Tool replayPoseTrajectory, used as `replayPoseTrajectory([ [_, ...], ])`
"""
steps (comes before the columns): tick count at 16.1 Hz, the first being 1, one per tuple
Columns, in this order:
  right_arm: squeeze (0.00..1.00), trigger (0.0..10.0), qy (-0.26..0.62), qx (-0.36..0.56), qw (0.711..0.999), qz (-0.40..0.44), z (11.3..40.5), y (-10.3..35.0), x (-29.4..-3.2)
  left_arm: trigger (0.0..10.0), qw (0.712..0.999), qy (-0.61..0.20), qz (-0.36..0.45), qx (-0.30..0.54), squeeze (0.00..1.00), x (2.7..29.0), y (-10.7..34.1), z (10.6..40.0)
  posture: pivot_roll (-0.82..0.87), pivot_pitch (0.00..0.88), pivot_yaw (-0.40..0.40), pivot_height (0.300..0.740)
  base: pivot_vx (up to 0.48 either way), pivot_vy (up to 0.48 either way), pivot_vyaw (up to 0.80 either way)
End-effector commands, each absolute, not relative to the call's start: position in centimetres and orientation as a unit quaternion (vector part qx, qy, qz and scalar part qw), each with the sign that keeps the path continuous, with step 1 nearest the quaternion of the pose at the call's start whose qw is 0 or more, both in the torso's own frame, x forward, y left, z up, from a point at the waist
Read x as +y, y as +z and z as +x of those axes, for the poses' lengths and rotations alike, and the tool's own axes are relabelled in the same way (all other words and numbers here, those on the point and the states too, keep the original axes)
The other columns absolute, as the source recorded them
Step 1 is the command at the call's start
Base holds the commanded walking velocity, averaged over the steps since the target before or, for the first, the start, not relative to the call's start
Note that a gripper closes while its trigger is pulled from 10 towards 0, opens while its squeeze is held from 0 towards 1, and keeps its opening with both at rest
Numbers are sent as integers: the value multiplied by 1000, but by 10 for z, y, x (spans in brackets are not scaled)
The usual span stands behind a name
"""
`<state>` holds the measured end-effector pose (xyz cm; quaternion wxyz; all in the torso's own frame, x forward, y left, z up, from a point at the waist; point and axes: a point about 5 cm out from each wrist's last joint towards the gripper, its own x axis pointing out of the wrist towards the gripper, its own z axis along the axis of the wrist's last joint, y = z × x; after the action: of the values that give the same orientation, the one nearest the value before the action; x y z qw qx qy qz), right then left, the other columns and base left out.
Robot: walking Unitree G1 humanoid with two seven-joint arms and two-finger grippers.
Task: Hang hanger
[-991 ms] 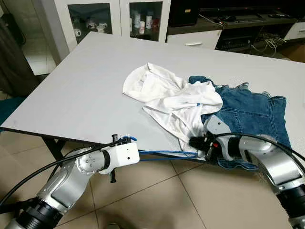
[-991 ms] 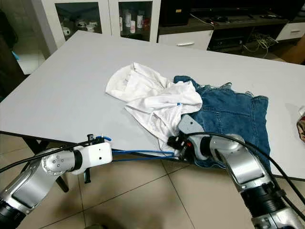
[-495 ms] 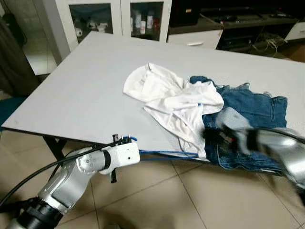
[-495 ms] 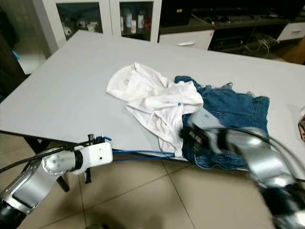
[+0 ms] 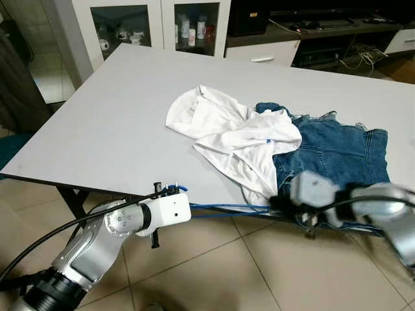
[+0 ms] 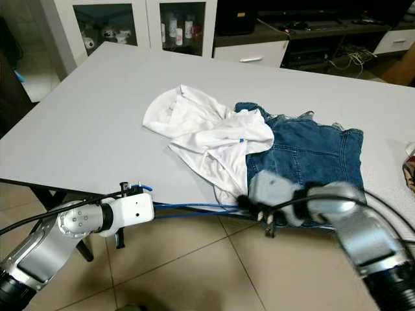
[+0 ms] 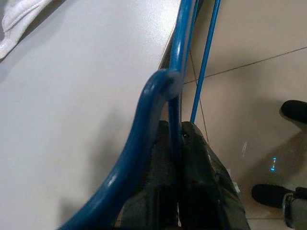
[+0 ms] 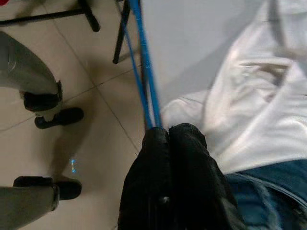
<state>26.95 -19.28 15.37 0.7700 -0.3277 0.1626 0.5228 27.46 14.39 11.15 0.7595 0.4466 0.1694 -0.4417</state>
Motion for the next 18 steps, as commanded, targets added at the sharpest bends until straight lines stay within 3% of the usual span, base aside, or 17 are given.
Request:
replayPoseTrajectory([
  [1, 0, 10000, 508, 170, 767, -352, 274, 154, -199, 10000, 760, -441, 452, 156, 0, 142, 117, 277, 88, 103, -50, 740, 0, 0, 0],
  [8, 0, 10000, 506, 170, 765, -361, 275, 163, -210, 10000, 761, -438, 452, 159, 0, 144, 116, 275, 94, 104, -57, 740, 0, 0, 0],
  [11, 0, 10000, 495, 162, 780, -348, 277, 172, -216, 10000, 761, -439, 451, 159, 0, 143, 116, 274, 90, 106, -57, 740, 0, 0, 0],
  [18, 0, 10000, 545, 188, 742, -343, 258, 158, -211, 10000, 760, -441, 450, 158, 0, 142, 116, 275, 87, 108, -56, 740, 0, 0, 0],
])
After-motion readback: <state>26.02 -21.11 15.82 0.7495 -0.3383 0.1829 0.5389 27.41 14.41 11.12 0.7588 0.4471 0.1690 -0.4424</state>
